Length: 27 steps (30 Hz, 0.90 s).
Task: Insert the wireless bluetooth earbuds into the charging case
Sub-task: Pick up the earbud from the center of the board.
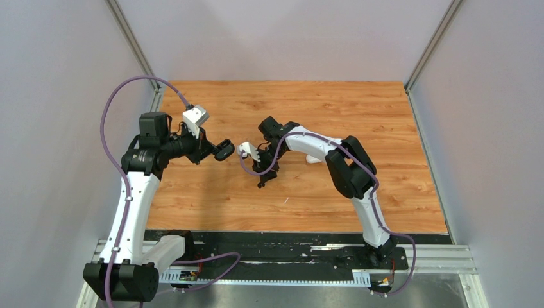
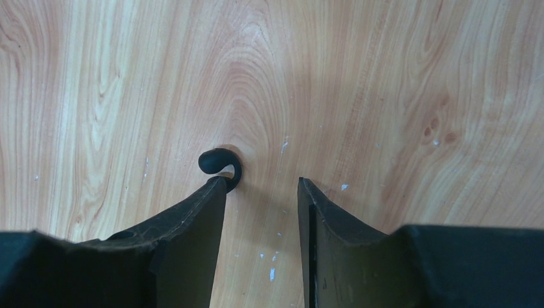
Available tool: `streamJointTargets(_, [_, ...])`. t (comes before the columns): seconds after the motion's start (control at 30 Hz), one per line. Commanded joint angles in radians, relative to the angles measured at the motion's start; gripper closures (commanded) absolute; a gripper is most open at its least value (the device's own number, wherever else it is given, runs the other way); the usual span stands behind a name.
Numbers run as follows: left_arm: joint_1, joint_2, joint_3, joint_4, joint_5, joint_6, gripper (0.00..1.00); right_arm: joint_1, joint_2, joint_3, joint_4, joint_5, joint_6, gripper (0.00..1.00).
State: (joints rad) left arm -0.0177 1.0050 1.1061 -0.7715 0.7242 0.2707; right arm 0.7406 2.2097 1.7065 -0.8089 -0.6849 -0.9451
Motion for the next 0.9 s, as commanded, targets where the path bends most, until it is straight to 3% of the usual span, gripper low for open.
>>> streamJointTargets(0.0, [0.008,0.000,0.013,0.026,0.018,-0.010,1.00,-0.001,0.007,0.011,0.004,-0.010,-0.021,0.56])
streamJointTargets(0.87, [0.009,-0.009,-0.022,0.044,0.016,-0.027,1.00,0.031,-0.023,-0.078,0.010,-0.013,-0.022,0.57])
